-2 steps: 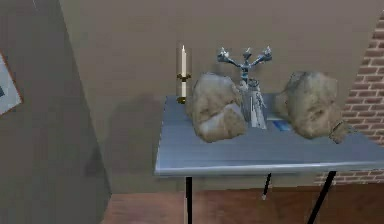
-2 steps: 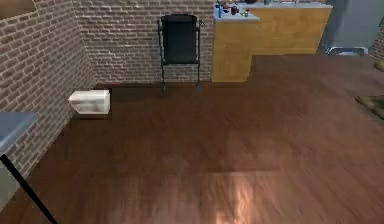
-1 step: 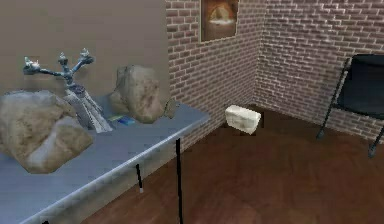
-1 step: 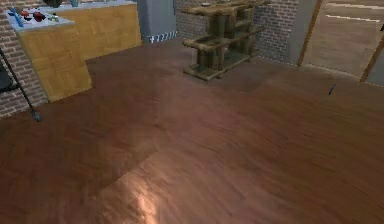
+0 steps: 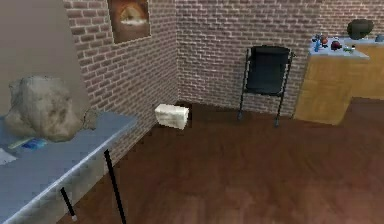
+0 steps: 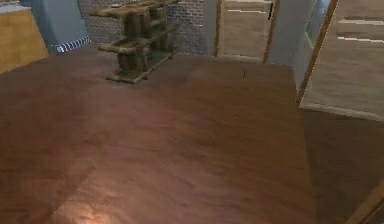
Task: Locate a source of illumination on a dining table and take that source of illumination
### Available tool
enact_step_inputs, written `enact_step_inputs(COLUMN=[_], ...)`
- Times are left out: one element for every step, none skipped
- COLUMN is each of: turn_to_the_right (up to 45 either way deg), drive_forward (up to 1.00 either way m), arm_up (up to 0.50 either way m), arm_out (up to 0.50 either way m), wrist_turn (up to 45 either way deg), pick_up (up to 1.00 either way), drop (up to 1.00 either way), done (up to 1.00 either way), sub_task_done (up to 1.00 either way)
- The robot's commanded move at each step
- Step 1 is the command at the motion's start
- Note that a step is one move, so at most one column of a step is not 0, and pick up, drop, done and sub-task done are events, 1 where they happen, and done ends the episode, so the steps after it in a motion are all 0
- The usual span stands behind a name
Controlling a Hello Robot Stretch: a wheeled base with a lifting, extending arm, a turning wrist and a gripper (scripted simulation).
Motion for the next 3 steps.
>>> enact_step_inputs(turn_to_the_right=[0.0, -18.0, 0.0], drive_forward=[0.95, 0.00, 0.20], arm_up=[0.00, 0.00, 0.00], arm_out=[0.00, 0.00, 0.00], wrist_turn=[0.0, 0.0, 0.0], pick_up=[0.00, 0.00, 0.00], drop=[0.00, 0.00, 0.00], done=[0.00, 0.00, 0.00], sub_task_done=[0.00, 0.00, 0.00])
